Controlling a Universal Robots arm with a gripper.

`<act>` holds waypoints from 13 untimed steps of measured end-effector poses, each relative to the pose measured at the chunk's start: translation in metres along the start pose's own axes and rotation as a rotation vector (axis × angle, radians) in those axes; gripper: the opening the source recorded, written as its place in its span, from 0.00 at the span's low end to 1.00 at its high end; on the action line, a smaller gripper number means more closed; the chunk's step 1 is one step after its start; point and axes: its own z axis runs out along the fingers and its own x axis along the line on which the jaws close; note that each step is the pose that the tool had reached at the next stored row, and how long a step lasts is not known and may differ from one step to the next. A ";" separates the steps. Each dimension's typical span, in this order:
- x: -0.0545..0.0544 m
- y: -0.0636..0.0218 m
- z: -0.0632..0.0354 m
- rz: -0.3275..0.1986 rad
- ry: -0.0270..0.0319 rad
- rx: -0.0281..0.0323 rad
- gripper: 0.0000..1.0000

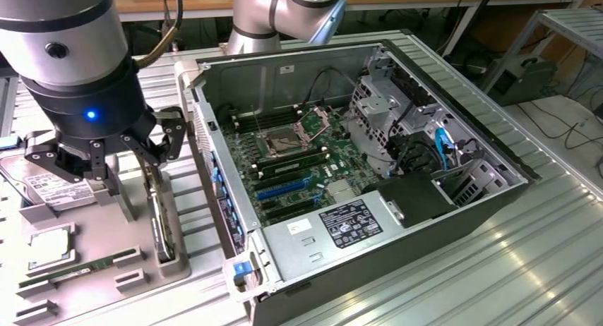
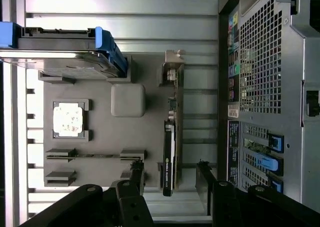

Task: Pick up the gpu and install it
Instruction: 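Pick up the gpu and move the gpu toward the slot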

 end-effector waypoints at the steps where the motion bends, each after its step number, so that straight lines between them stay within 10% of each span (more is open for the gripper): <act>1: 0.000 -0.0001 0.0018 0.000 0.0000 0.0000 0.54; 13: 0.001 -0.0010 0.0211 -0.009 -0.0017 -0.0002 0.54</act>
